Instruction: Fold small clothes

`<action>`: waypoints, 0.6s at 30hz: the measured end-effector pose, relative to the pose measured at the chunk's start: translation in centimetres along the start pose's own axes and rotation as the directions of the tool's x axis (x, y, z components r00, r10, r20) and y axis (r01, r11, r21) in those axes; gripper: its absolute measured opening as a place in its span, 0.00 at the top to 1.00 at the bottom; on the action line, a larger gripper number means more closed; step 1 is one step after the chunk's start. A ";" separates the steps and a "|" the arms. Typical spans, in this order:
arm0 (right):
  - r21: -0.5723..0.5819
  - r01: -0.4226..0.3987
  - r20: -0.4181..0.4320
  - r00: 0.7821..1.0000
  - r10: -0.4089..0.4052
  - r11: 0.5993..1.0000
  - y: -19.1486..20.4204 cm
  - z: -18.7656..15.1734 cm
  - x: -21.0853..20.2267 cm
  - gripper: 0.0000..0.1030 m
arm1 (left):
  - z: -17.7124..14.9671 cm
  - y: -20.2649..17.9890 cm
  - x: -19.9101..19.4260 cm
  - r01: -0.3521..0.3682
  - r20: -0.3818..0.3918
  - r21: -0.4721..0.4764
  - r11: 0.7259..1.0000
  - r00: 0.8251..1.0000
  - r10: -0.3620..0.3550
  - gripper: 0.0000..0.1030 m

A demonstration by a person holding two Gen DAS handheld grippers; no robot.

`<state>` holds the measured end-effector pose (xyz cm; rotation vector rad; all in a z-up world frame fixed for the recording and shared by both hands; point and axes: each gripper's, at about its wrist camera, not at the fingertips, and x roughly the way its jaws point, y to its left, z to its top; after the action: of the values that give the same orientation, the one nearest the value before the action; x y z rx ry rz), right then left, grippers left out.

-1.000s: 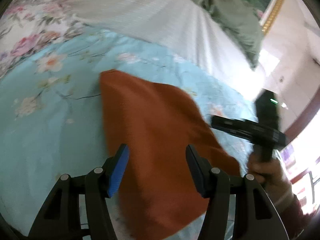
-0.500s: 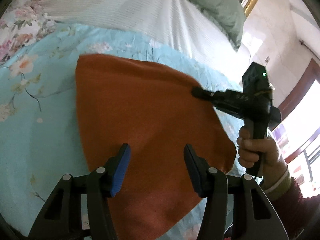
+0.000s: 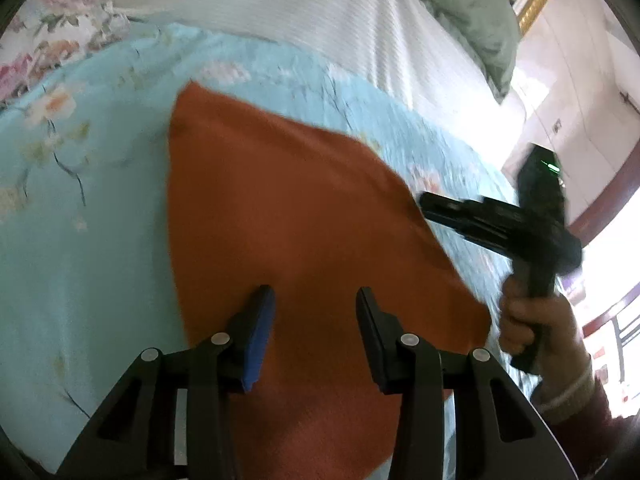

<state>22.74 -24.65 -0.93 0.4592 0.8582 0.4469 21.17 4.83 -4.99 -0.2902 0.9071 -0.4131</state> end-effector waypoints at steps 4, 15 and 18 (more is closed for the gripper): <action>-0.051 -0.055 -0.092 0.995 0.050 0.997 2.1 0.9 3.9 0.72 | 3.5 1.3 0.9 -0.036 0.027 -0.018 0.999 0.999 0.037 0.59; 0.074 -0.021 -0.081 0.996 0.027 0.997 -2.2 1.2 7.1 0.85 | 13.2 9.1 9.6 -0.215 -0.052 -0.135 0.967 0.976 0.210 0.70; 0.069 0.000 -0.067 0.998 0.005 0.998 -1.8 1.1 5.7 0.83 | 13.5 9.0 8.4 -0.190 -0.035 -0.154 0.970 0.982 0.187 0.70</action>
<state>27.19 -23.22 -4.74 0.5115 0.9399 0.4377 38.67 9.85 -6.72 -0.3407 0.9791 -0.1695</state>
